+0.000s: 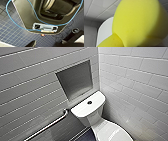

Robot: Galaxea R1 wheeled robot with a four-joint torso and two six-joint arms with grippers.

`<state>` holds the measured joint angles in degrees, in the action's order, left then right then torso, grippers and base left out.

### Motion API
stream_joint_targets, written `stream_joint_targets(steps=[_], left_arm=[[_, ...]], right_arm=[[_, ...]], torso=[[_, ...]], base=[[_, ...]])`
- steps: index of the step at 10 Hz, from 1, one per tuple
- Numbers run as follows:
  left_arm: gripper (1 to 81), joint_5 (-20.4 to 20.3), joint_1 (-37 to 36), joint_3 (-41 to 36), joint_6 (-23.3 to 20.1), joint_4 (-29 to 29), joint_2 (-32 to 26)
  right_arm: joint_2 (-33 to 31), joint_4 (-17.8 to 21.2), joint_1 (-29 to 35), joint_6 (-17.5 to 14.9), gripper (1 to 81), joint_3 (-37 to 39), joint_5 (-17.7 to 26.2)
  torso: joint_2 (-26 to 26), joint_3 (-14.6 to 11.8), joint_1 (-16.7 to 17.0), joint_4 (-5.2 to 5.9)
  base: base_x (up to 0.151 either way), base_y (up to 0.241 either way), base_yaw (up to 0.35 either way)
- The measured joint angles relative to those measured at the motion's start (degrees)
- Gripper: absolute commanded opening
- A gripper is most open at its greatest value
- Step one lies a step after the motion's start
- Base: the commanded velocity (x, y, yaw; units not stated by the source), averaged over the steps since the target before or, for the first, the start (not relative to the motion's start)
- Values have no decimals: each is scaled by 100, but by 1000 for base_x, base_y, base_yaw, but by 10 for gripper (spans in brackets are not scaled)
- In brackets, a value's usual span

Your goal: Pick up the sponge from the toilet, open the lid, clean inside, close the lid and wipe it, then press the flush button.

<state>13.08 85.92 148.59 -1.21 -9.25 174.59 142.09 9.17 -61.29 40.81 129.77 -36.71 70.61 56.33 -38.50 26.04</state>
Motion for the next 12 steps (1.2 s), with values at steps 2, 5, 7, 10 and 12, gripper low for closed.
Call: stream_joint_targets(steps=[2, 5, 7, 10, 12], left_arm=[[811, 0, 0, 0, -2, 0, 22], [811, -2, 0, -5, -2, -11, 90], [811, -7, 0, -2, -2, -13, 99], [811, -27, -1, 4, -5, -20, 184], [811, -46, -1, -5, -5, -20, 171]], right_arm=[[-404, -179, -697, 221, 10, -438, -491], [-751, -346, -1773, 358, 10, -796, -499], [-1067, -1054, -2133, 362, 10, -1335, -185], [-1418, -1401, -2071, -7, 10, -2142, 673], [-1712, -1484, -1707, -352, 10, -2918, 1224]], torso=[[0, 0, 0, 0], [0, 0, 0, 0], [0, 0, 0, 0], [2, 0, 0, 0], [2, 0, 0, 0]], base=[[0, 0, 0], [0, 0, 0], [0, 0, 0], [0, 0, 0], [0, 0, 0]])
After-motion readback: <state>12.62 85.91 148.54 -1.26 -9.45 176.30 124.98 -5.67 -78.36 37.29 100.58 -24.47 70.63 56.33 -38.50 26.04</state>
